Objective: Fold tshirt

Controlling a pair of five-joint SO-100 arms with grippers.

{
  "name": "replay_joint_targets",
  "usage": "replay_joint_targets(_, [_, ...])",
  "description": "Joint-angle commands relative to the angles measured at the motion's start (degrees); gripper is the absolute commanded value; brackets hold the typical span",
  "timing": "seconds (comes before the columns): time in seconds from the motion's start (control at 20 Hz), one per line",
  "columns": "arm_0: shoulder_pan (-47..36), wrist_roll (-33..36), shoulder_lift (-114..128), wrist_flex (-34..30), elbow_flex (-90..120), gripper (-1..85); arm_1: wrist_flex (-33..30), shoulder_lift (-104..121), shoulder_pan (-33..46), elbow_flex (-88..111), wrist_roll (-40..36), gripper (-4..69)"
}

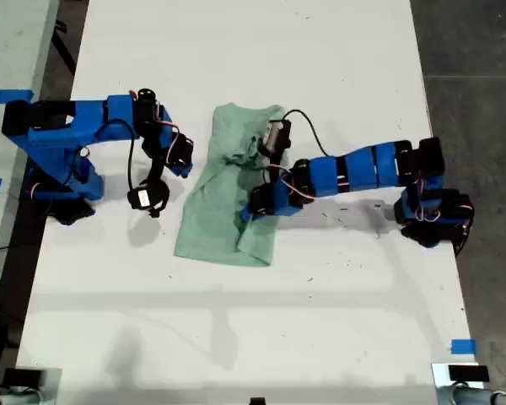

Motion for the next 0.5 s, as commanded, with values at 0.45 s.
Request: replay_joint_targets(0.45, [0.53, 0.53, 0.53, 0.62, -3.60, 0.1, 25.66, 7.29, -2.20, -21.09, -3.69, 33.8])
